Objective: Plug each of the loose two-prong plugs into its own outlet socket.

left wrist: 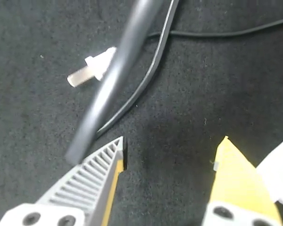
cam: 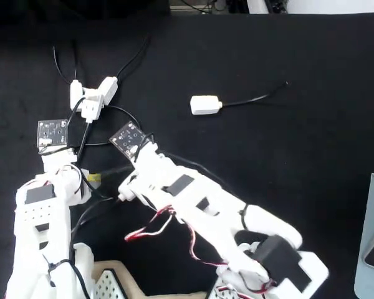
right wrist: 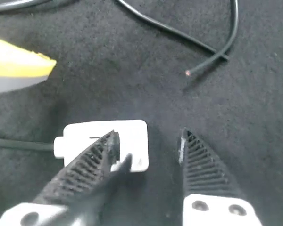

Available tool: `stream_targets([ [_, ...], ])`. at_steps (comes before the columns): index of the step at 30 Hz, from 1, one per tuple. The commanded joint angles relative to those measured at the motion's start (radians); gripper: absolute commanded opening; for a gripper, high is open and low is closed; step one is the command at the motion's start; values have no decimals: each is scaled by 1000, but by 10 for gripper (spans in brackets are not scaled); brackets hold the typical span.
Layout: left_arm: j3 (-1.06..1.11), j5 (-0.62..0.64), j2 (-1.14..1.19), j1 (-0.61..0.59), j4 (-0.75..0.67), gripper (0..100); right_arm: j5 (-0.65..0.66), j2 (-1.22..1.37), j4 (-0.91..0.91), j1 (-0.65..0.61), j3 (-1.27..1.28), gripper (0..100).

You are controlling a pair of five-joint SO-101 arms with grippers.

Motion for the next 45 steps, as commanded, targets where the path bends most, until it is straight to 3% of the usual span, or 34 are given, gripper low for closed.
stream_targets([
  [1,-5,5,-17,-2,-23,307,2,-165,91,-5,-1,191],
  [13,-5,5,-17,-2,-20,307,0,-634,160,9,237,191],
  [21,-27,3,-17,7,-21,308,0,-621,95,163,252,187],
  [24,-93,3,-17,18,26,308,0,-550,-5,203,251,110],
  [28,-220,-60,-17,111,190,309,0,-435,-167,259,246,12],
  [33,-295,-129,-15,291,315,309,0,-352,-272,311,240,15],
  [39,-274,-141,12,449,290,327,-60,-378,-272,370,229,15],
  [45,-272,-141,203,469,146,353,-68,-418,-270,379,237,15],
])
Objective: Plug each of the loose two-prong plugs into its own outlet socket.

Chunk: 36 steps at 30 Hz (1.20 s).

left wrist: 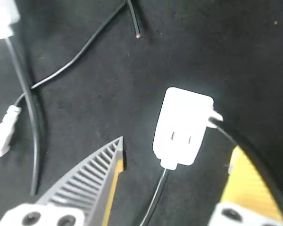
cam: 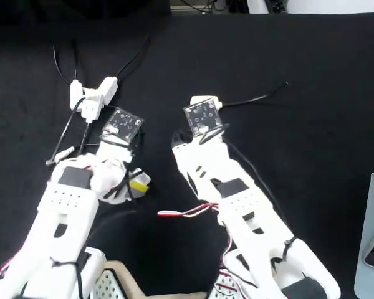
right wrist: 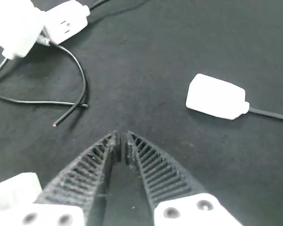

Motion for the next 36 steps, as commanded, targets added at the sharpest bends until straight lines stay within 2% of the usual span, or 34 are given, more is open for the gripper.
stream_targets([
  [1,-51,-11,143,13,-78,353,-11,-41,-18,18,-22,15],
  [7,-202,-5,479,21,-103,341,-21,-45,9,68,-42,15],
  [11,-318,-5,620,16,-101,213,-137,-41,15,132,-64,15],
  [17,-430,-5,611,8,-68,23,-203,-44,9,184,-68,15],
  [21,-526,-3,526,-33,-12,28,-215,-39,9,196,-77,15],
  [26,-659,-3,486,-159,-21,29,-213,-39,9,192,-77,15],
  [33,-819,-5,652,-259,-106,30,-212,-38,11,190,-77,15],
  [36,-898,-5,758,-283,-98,56,-210,-38,11,190,-77,15],
])
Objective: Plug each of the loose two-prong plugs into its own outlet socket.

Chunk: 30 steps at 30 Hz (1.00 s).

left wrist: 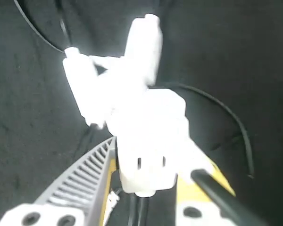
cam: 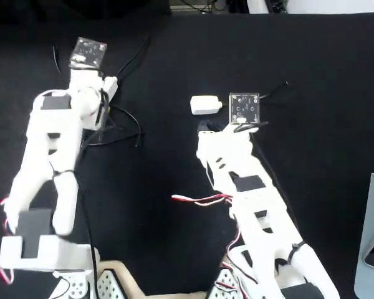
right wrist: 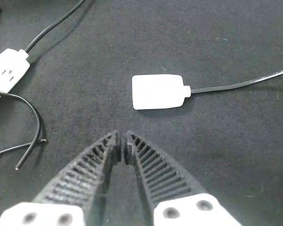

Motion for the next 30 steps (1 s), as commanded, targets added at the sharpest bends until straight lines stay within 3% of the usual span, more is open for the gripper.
stream_targets([
  [1,-143,-5,80,-36,8,95,-5,-21,2,8,-76,15],
  [3,-191,3,118,-42,74,205,-5,-21,3,8,-76,15],
  [6,-255,110,118,-50,192,314,-5,-21,5,5,-76,15],
  [12,-380,141,-2,-54,393,318,-3,-21,6,-32,-71,17],
  [18,-354,141,-232,-54,482,318,-3,-19,6,-32,-71,18],
  [26,-56,152,-554,-70,491,317,-5,-21,6,21,-84,18],
  [30,157,226,-746,-143,433,317,-8,-21,6,84,-127,18],
])
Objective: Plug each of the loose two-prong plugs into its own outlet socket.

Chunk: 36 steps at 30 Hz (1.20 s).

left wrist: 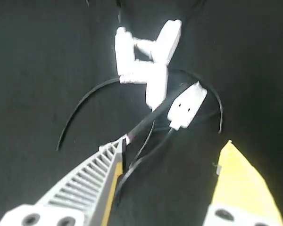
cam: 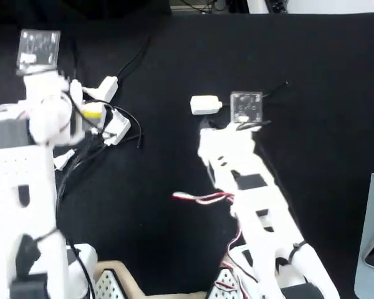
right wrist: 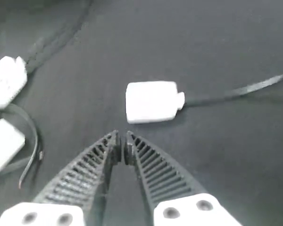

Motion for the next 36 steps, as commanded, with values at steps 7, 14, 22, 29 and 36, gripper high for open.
stream_targets([
  [7,591,63,-442,-125,-276,318,-15,-19,155,98,-188,19],
  [14,888,114,-652,-127,-350,318,-80,-19,287,120,-252,19],
  [22,1086,110,-856,-125,-362,318,-75,-19,583,193,-433,41],
  [29,1191,112,-1017,-128,-376,317,-31,-13,842,176,-561,106],
  [36,1241,106,-1132,-127,-341,317,-21,127,953,83,-654,108],
])
